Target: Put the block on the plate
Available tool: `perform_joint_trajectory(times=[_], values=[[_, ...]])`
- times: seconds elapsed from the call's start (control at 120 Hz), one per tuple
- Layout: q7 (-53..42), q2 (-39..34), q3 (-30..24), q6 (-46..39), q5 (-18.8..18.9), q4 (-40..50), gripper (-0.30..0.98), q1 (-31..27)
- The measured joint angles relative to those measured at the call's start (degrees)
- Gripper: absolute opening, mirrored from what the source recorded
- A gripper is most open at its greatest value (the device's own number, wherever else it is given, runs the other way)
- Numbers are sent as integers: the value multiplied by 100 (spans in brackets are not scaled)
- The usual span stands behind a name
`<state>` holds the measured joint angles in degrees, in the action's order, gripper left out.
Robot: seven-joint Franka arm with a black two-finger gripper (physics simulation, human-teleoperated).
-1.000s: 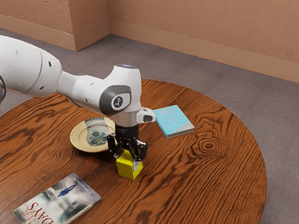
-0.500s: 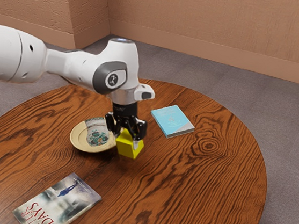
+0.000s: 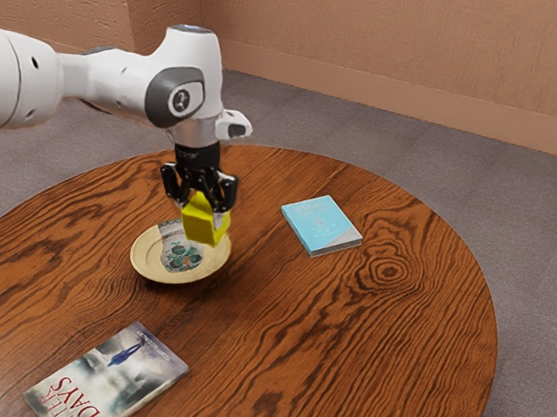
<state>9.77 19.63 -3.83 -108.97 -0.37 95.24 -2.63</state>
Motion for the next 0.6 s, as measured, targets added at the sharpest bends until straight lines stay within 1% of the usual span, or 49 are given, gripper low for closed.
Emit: perform_joint_trajectory(times=[0.158, 0.342, 0.467, 0.6], values=[[-68, 141, 169, 86, 22, -207, 37, -76], [-146, 406, 626, 60, 4, -340, 37, -119], [-198, 725, 673, 32, -5, -665, 37, -117], [-244, 1006, 665, 4, -9, -805, 37, -116]])
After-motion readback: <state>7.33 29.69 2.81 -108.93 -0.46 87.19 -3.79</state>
